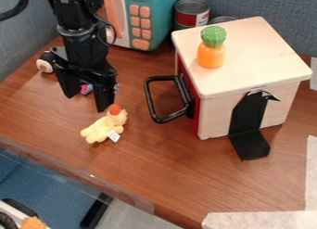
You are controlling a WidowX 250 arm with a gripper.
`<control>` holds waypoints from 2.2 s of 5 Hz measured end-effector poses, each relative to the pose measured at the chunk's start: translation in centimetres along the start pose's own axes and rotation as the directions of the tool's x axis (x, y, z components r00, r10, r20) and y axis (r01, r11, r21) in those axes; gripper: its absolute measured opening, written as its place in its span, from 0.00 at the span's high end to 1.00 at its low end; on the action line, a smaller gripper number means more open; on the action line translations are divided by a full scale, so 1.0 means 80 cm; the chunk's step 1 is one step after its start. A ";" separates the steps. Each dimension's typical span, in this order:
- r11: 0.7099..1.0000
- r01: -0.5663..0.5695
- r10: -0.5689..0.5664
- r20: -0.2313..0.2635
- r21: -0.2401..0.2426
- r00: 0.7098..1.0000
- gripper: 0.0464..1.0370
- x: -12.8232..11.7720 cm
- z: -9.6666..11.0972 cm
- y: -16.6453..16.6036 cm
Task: Take the green and orange object of the top of box and put on the lower right side of table
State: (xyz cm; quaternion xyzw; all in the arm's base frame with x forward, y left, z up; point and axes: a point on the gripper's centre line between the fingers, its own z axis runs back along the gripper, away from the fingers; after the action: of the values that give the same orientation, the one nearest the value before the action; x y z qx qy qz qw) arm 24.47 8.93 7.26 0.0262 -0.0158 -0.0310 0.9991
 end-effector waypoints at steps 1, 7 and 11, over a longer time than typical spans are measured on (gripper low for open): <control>1.000 -0.007 0.007 -0.021 -0.014 1.000 0.04 -0.001 -0.007 -0.002; 0.993 0.118 -0.119 0.076 0.013 0.990 0.04 0.114 0.107 -0.149; 0.994 0.106 -0.106 0.024 -0.017 0.994 0.35 0.155 0.071 -0.160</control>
State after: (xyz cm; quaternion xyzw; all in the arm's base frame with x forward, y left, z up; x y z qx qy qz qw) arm 35.90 -4.93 12.64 0.0175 -0.0259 -0.0845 0.9959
